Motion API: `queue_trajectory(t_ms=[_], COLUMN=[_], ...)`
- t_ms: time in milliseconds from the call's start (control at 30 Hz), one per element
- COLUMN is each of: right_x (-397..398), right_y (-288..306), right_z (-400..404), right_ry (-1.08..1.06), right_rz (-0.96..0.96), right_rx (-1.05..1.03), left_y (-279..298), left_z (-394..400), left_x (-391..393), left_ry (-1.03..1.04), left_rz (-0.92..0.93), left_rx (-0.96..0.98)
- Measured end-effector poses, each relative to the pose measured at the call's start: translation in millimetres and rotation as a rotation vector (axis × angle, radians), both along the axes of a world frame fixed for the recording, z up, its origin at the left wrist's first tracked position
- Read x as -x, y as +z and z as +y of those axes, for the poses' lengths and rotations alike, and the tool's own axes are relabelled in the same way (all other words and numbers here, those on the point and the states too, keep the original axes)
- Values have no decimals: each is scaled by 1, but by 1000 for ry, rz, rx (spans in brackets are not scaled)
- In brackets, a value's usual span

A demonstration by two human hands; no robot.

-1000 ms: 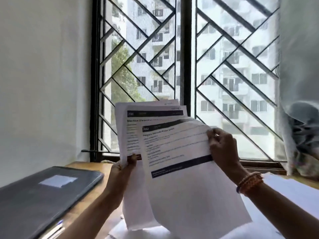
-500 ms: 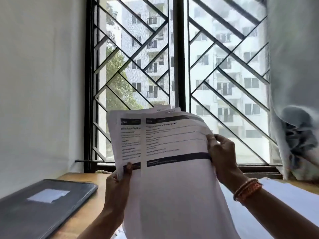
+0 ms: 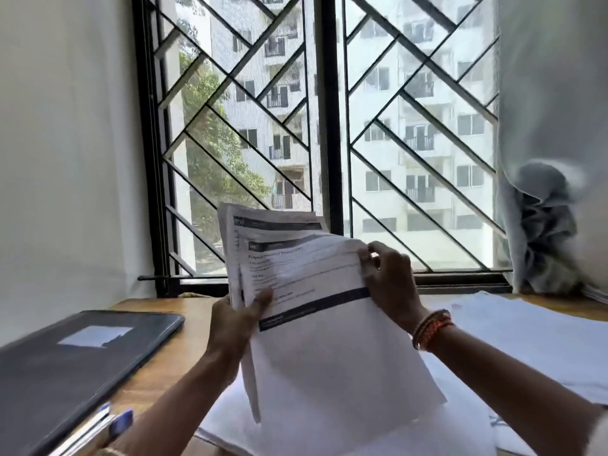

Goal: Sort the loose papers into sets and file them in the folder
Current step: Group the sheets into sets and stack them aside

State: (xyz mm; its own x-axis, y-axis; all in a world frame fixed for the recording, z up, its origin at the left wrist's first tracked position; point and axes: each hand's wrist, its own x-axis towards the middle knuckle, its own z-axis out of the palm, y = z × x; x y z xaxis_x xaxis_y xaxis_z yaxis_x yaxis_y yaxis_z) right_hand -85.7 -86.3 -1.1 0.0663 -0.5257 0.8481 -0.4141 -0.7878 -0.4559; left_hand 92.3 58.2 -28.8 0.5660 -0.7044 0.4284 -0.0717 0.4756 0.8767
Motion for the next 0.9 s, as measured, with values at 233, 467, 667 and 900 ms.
queue_trajectory(t_ms=[233, 467, 667, 900], right_x=[10, 15, 13, 15], right_y=[28, 40, 40, 37], right_z=[16, 25, 24, 19], right_ry=[727, 744, 737, 777], right_rz=[-341, -352, -404, -410], right_rx=[-649, -561, -619, -724], left_y=[-5, -2, -2, -3], left_z=[-4, -6, -7, -8], left_x=[-21, -22, -21, -20], left_ry=[-56, -47, -52, -43], left_rz=[24, 21, 32, 24], left_rx=[6, 50, 69, 76])
